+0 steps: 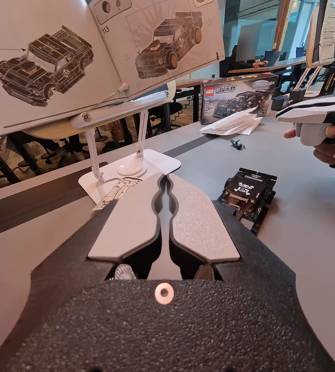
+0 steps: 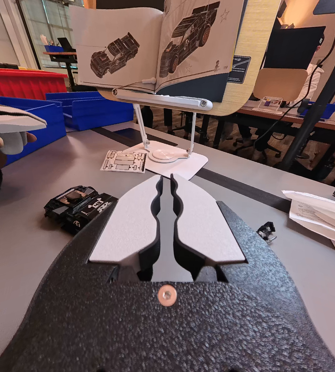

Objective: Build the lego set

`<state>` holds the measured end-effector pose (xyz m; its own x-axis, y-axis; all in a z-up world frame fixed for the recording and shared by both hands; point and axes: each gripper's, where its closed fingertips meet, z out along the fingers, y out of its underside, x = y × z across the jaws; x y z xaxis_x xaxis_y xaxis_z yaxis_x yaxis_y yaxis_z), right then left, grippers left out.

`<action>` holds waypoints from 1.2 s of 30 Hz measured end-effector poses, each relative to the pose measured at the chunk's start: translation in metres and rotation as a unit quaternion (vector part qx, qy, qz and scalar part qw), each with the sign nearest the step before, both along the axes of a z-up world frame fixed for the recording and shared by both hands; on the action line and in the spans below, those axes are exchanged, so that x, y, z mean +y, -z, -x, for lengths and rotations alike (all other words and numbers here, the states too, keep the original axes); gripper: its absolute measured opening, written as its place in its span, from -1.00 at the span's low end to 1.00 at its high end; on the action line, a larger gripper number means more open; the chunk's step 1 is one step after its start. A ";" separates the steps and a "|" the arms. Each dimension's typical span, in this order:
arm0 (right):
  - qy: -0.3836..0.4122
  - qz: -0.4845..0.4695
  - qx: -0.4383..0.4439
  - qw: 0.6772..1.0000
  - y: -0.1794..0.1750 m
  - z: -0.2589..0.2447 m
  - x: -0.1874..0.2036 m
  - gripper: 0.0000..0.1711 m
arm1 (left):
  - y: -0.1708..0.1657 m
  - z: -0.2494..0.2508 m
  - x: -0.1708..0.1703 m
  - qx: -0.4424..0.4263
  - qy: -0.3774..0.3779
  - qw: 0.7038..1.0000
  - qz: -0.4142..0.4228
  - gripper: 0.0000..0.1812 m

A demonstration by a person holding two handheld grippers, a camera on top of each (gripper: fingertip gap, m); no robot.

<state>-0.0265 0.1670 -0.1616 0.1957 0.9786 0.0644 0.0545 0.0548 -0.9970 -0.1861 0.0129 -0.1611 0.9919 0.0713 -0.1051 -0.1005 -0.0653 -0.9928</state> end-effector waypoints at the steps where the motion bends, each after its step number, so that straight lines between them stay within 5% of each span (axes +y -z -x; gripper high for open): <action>1: 0.000 0.000 -0.001 1.000 0.001 0.000 0.000 -0.92 | -0.001 0.000 0.000 0.000 0.000 1.000 -0.001 -1.00; 23: 0.000 -0.010 -0.015 1.000 0.008 0.007 -0.004 -0.89 | -0.011 -0.002 -0.004 0.014 -0.003 1.000 -0.018 -0.95; 29: 0.029 -0.098 0.038 0.994 -0.051 0.044 -0.002 -0.81 | -0.005 -0.010 0.001 0.020 0.009 1.000 -0.004 -0.94; 36: 0.040 -0.086 0.080 0.992 -0.115 0.094 0.007 -0.82 | 0.006 -0.014 0.005 0.028 0.022 0.999 0.018 -0.95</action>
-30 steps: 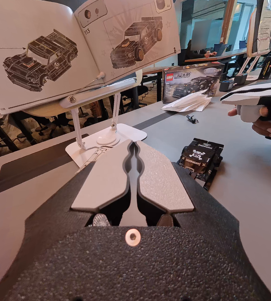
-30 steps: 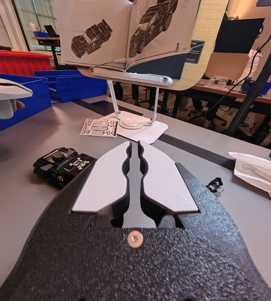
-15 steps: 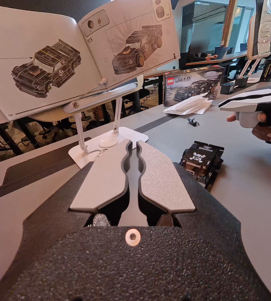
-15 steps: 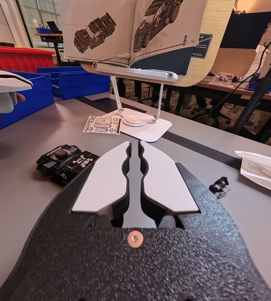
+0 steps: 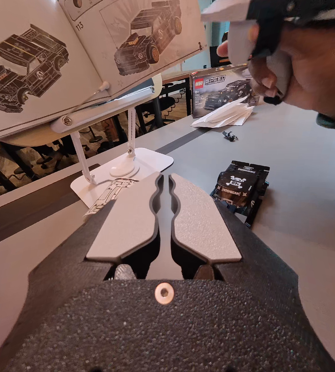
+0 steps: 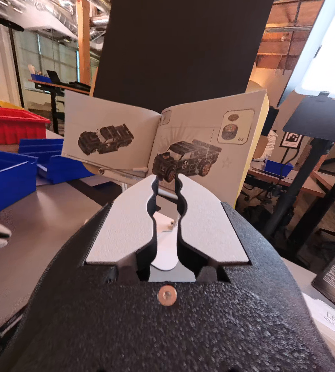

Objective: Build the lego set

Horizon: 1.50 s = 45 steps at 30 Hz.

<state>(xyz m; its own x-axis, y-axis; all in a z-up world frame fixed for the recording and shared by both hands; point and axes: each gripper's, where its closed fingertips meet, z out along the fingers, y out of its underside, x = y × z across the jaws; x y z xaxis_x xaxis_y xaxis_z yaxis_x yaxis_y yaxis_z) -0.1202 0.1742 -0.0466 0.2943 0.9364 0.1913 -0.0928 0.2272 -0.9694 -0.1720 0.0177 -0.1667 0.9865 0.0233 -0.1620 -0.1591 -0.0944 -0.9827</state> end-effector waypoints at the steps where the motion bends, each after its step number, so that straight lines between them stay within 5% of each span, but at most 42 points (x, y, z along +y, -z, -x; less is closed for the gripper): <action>1: 0.003 0.002 0.003 1.000 -0.002 0.003 0.003 -0.82 | 0.000 0.001 0.000 0.000 0.000 1.000 0.000 -0.95; 19: -0.013 -0.076 -0.047 0.996 0.008 0.002 -0.026 -0.67 | -0.015 -0.017 -0.001 0.021 0.036 0.999 -0.021 -0.95; 23: -0.032 -0.084 -0.066 0.994 -0.001 -0.006 -0.042 -0.57 | -0.037 -0.022 -0.013 0.006 0.040 0.998 -0.046 -0.95; 28: -0.058 -0.076 -0.091 0.991 0.003 -0.029 -0.056 -0.88 | -0.106 0.016 -0.067 0.036 -0.032 0.995 -0.083 -1.00; 32: -0.054 -0.068 -0.138 0.987 0.031 -0.065 -0.049 -0.88 | -0.098 0.082 -0.136 0.033 -0.073 0.995 0.066 -1.00; 35: -0.055 -0.041 -0.157 0.985 0.059 -0.093 -0.042 -0.88 | -0.048 0.125 -0.181 -0.031 -0.077 0.971 0.225 -0.90; 40: -0.048 0.037 -0.130 0.990 0.091 -0.115 -0.032 -0.88 | 0.051 0.143 -0.231 -0.103 -0.029 0.877 0.468 -0.70; 45: -0.043 0.044 -0.136 0.989 0.098 -0.117 -0.030 -0.88 | 0.087 0.125 -0.248 -0.121 0.032 0.804 0.582 -0.64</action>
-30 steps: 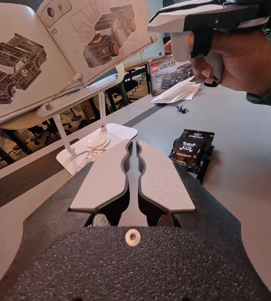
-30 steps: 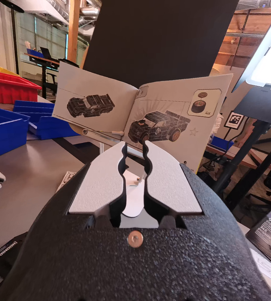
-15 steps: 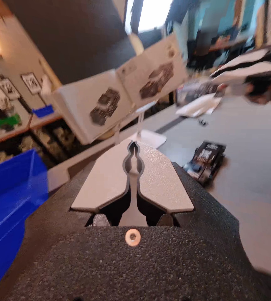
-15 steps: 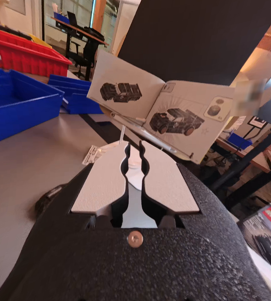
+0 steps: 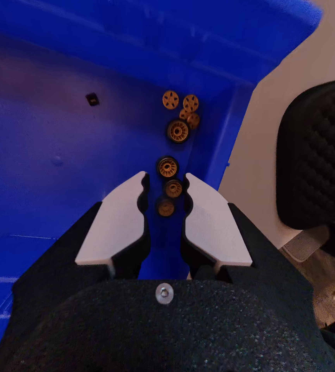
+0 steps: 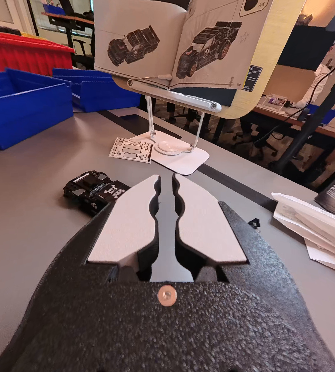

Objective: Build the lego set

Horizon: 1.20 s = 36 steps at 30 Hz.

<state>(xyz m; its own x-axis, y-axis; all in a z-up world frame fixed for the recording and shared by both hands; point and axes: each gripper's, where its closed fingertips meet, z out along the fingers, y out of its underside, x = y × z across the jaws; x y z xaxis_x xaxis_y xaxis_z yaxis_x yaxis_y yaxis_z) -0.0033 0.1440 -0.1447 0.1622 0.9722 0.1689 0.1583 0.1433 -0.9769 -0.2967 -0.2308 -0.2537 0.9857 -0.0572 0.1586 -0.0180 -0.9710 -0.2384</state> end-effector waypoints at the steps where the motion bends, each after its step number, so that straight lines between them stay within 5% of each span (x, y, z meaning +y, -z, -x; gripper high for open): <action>1: 0.001 -0.007 -0.003 1.000 0.000 0.000 0.000 -0.88 | 0.005 -0.001 -0.001 0.003 0.005 1.000 0.014 -0.64; 11: -0.007 -0.003 -0.015 1.000 0.013 0.001 -0.004 -0.88 | 0.027 0.007 0.000 0.024 0.008 0.998 0.051 -0.71; 15: -0.026 0.003 -0.008 1.000 0.010 0.002 -0.015 -0.88 | -0.020 0.012 0.026 0.038 -0.024 0.994 -0.104 -0.71; 18: -0.094 0.053 0.013 0.994 0.003 0.012 -0.044 -0.88 | -0.104 -0.039 0.066 0.002 0.039 0.935 -0.352 -0.72; 21: -0.225 0.170 0.012 0.959 -0.008 0.027 -0.100 -0.80 | -0.172 -0.115 0.093 -0.050 0.126 0.817 -0.560 -0.73; 23: -0.304 0.252 0.003 0.919 -0.019 0.034 -0.139 -0.68 | -0.192 -0.158 0.105 -0.111 0.157 0.745 -0.638 -0.73; 27: -0.385 0.340 0.017 0.858 -0.050 0.039 -0.192 -0.60 | -0.199 -0.212 0.131 -0.225 0.182 0.647 -0.705 -0.73; 31: -0.405 0.397 0.038 0.823 -0.077 0.038 -0.213 -0.58 | -0.194 -0.240 0.153 -0.256 0.204 0.620 -0.713 -0.73; 36: -0.382 0.403 0.036 0.831 -0.077 0.040 -0.216 -0.60 | -0.184 -0.259 0.168 -0.248 0.217 0.624 -0.708 -0.73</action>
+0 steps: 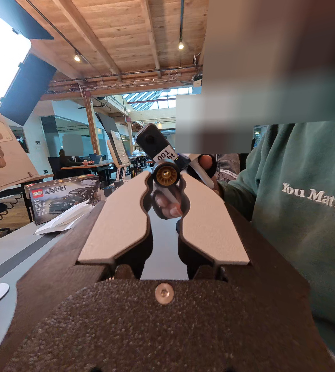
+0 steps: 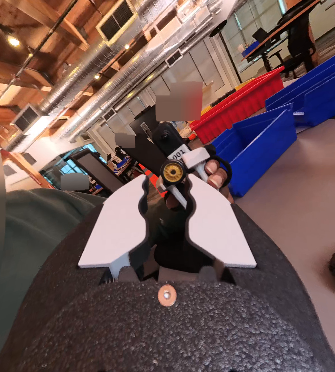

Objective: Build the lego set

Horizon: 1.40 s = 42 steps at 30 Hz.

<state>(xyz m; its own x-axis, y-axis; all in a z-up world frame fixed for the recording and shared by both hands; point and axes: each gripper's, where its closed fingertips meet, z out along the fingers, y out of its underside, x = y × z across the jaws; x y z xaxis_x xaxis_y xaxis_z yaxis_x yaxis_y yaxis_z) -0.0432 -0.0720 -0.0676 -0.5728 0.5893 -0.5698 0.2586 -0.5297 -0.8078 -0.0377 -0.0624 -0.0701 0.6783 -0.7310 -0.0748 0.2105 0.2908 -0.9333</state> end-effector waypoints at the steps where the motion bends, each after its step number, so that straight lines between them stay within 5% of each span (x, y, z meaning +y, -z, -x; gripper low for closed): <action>1: 0.006 -0.003 -0.008 1.000 0.003 0.001 0.001 -0.62 | 0.003 -0.002 0.002 0.007 -0.004 1.000 0.002 -0.73; 12: -0.039 0.096 -0.014 0.995 0.016 -0.017 0.038 -0.71 | 0.019 -0.008 0.027 0.136 -0.136 0.981 0.031 -0.62; 14: -0.006 -0.046 -0.055 0.997 0.046 -0.024 0.060 -0.72 | 0.015 0.001 0.026 0.125 -0.150 0.979 0.050 -0.57; 15: 0.033 -0.177 -0.096 0.979 0.075 -0.027 0.079 -0.72 | 0.014 0.011 0.025 0.123 -0.168 0.976 0.061 -0.58; 18: 0.061 -0.479 -0.238 0.843 0.153 -0.059 0.139 -0.71 | 0.018 0.045 0.016 0.140 -0.239 0.956 0.097 -0.71; 20: 0.029 -0.526 -0.293 0.798 0.175 -0.077 0.150 -0.71 | 0.023 0.069 0.007 0.144 -0.287 0.939 0.123 -0.78; 26: -0.035 -0.534 -0.371 0.759 0.210 -0.096 0.158 -0.71 | 0.033 0.145 -0.030 0.166 -0.403 0.876 0.207 -0.83; 34: -0.011 -0.525 -0.365 0.769 0.212 -0.097 0.163 -0.56 | 0.090 0.231 -0.096 0.243 -0.429 0.761 0.421 -0.70; 39: 0.068 -0.462 -0.281 0.838 0.168 -0.088 0.158 -0.54 | 0.130 0.264 -0.134 0.282 -0.373 0.675 0.571 -0.67; 42: 0.096 -0.448 -0.247 0.854 0.156 -0.090 0.156 -0.55 | 0.152 0.262 -0.141 0.294 -0.302 0.654 0.628 -0.68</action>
<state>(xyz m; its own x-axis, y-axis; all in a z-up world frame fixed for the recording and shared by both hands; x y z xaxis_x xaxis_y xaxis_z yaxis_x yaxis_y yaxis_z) 0.0473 0.0841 -0.2238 -0.2364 0.9715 0.0155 0.6623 0.1728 -0.7290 -0.3000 -0.2032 -0.2226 0.9957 -0.0783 -0.0494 -0.0913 -0.9191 -0.3832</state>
